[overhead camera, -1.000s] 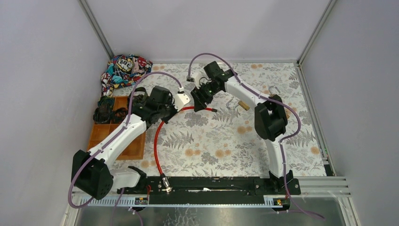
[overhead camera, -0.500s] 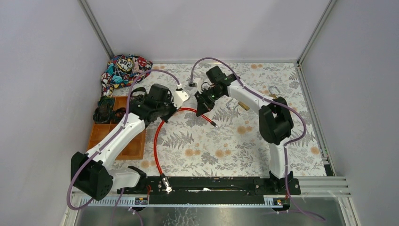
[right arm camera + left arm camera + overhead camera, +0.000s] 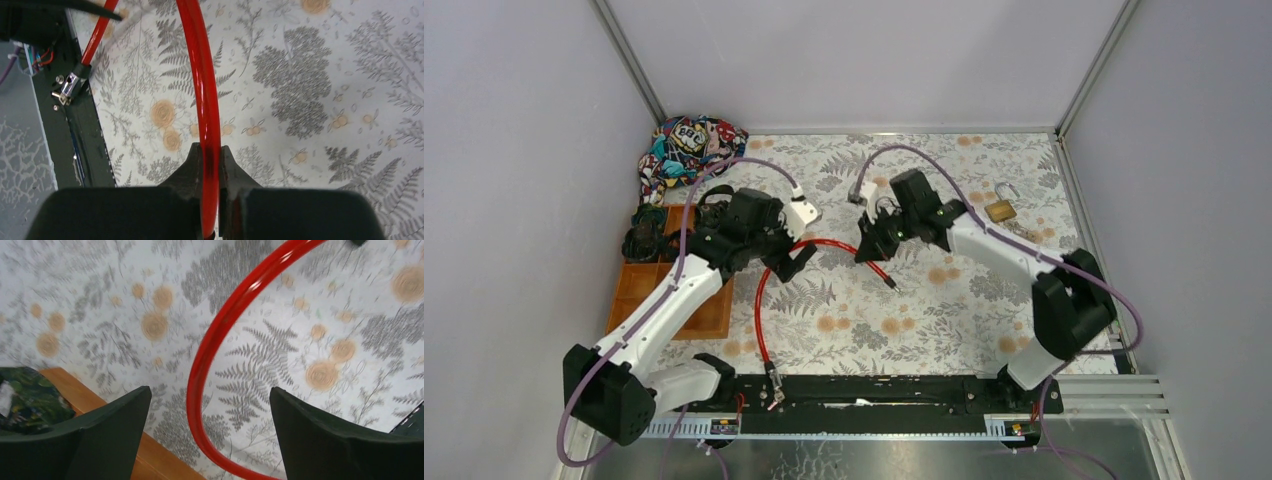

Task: Lock with the key
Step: Pick up the lock from the center of the board.

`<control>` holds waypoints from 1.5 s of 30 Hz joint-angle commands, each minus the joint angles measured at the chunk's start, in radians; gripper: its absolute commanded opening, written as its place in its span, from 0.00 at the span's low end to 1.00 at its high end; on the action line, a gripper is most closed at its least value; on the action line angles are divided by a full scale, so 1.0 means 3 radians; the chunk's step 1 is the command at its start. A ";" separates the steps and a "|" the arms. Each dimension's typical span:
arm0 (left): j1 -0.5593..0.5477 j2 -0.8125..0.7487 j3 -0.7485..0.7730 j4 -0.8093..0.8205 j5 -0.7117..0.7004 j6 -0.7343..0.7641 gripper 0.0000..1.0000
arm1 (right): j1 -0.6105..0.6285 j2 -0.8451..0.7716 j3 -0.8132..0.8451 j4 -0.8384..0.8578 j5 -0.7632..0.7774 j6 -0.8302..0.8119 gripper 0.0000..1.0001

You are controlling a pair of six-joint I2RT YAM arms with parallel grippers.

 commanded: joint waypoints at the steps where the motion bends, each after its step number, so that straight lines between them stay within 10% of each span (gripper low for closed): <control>1: 0.0207 -0.0057 -0.0469 0.0238 0.0121 0.0366 0.97 | 0.0171 -0.0577 -0.0382 0.0655 0.0182 0.0190 0.00; 7: 0.0295 -0.0019 -0.0592 0.0478 0.0249 0.0450 0.87 | 0.0204 -0.0966 -0.0551 0.0714 0.0177 0.0180 0.00; 11: 0.0296 -0.0051 -0.0279 0.0144 0.0584 0.0369 0.03 | 0.0202 -0.1036 -0.0591 0.0597 0.0146 0.0161 0.00; 12: 0.0296 -0.0071 -0.0202 0.0072 0.0637 0.0307 0.00 | 0.0198 -0.1048 -0.0577 0.0569 0.0112 0.0177 0.00; 19: 0.0258 -0.0321 0.0242 -0.0278 0.0729 0.0436 0.00 | 0.0194 -0.1020 -0.0142 0.0149 0.0020 0.0262 0.42; 27: 0.0239 -0.0648 0.0287 -0.0400 0.0804 0.1017 0.00 | 0.0187 -0.0953 0.0182 -0.0330 0.0206 0.0280 0.45; 33: 0.0199 -0.0576 0.0338 -0.0553 0.0589 0.1337 0.00 | 0.0188 -0.0853 0.0691 -0.0845 0.0360 0.0148 0.78; 45: 0.0181 -0.0425 0.0516 -0.0607 0.0502 0.1480 0.00 | 0.0204 -0.0740 0.1243 -0.1746 0.0369 -0.0387 0.78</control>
